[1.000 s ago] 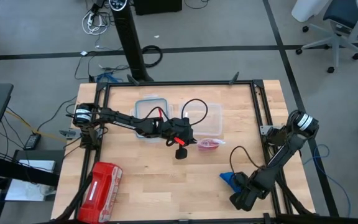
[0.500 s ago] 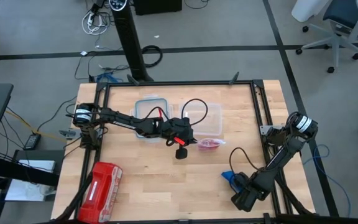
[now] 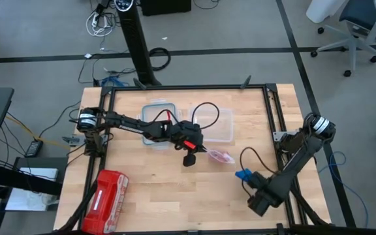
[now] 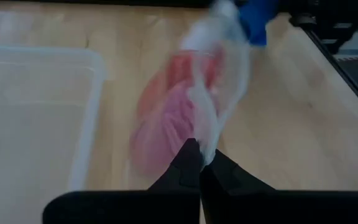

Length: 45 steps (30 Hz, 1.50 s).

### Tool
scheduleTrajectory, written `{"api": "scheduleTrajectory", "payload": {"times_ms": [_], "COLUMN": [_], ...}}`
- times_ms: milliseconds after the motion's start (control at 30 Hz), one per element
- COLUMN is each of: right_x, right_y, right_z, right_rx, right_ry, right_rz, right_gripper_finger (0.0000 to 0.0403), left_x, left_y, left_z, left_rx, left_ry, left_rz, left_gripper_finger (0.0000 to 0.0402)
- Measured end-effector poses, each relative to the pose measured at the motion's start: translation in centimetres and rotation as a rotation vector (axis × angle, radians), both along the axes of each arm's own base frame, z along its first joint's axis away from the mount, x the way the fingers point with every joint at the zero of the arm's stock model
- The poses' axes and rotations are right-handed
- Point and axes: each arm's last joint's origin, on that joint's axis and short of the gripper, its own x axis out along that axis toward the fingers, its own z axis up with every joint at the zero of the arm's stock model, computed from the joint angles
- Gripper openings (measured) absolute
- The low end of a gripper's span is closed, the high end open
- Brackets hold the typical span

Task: Roll bandage
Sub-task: Put the blue bandage into the transparent zip bag

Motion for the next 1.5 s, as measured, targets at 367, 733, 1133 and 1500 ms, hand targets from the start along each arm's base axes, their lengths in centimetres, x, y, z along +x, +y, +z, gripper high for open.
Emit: {"api": "scheduleTrajectory", "payload": {"times_ms": [367, 733, 1133, 1500], "right_x": [4.5, 7.5, 9.3, 9.2], "right_y": [-4.8, -9.4, -7.8, -6.5], "right_z": [7.3, 7.2, 12.0, 9.3], "right_rx": [-0.147, -0.052, -0.527, -0.839], "right_ry": [-0.012, 0.040, -0.428, -0.611], "right_rz": [0.170, 0.169, 0.440, 0.432], "right_gripper_finger": [0.0127, 0.0127, 0.0127, 0.0127], "left_x": [0.4, 0.4, 0.4, 0.5], "left_y": [0.3, 0.2, 0.1, 0.0], "left_z": [0.9, 0.8, 0.9, 1.2], "left_rx": [-0.015, -0.014, -0.024, -0.061], "left_ry": [-0.023, -0.013, -0.025, -0.048], "left_rz": [0.021, 0.016, -0.008, -0.037], "left_gripper_finger": [0.0000, 0.0000, 0.0000, 0.0000]}}
